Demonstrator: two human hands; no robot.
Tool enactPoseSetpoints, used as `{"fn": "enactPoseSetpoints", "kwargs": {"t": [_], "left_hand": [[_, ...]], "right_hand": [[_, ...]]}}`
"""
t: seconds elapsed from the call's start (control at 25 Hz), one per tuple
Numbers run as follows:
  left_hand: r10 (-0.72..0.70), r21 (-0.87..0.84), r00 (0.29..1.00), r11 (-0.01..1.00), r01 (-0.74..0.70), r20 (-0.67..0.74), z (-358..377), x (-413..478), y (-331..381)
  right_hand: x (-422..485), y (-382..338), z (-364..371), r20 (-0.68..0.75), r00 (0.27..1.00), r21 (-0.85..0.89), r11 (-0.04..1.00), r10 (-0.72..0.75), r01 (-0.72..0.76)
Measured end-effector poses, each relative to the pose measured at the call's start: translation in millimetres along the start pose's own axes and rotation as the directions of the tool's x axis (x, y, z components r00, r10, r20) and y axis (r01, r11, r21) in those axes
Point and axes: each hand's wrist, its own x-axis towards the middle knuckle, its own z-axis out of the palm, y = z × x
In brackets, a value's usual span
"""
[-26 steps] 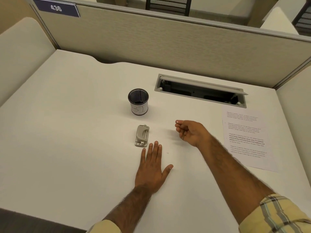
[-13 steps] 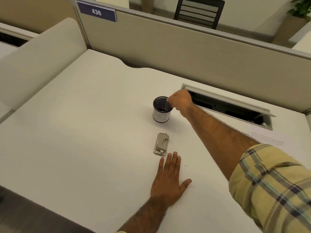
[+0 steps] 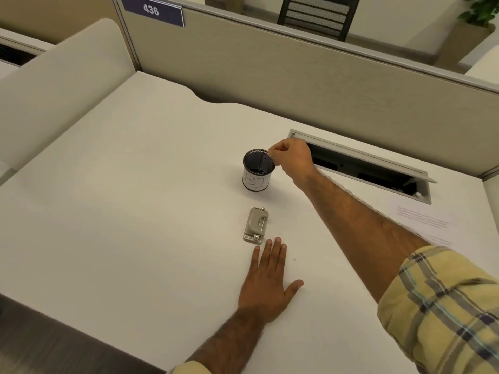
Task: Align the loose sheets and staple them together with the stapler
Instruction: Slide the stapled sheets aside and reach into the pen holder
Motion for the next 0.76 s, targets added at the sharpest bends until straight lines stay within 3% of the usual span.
{"fn": "enactPoseSetpoints", "kwargs": {"t": [0.12,0.2,0.36,0.6,0.76], "left_hand": [[0.001,0.009,1.0,1.0,-0.001,0.022,-0.8,-0.4,0.7],[-0.007,0.03,0.999,1.0,0.006,0.039,-1.1,0.2,1.0],[-0.015,0.077,0.998,0.997,0.01,0.056,-1.7,0.5,3.0],[-0.018,0.078,0.998,0.997,0.013,0.068,-1.1,-2.6,4.5],[-0.03,0.101,0.997,0.995,0.022,0.075,-0.1,-12.4,4.7]], "right_hand": [[-46.6,47.1,-18.2,0.085,0.994,-0.189,0.978,-0.07,0.085],[-81.6,92.6,-30.0,0.151,0.988,-0.349,0.932,-0.043,0.094],[-139.3,161.2,-47.0,0.233,0.972,-0.477,0.872,0.008,0.108],[-167.2,183.3,-38.6,0.343,0.927,-0.599,0.725,-0.15,0.339],[-165.4,178.2,-32.2,0.42,0.881,-0.69,0.556,-0.215,0.464]]}}
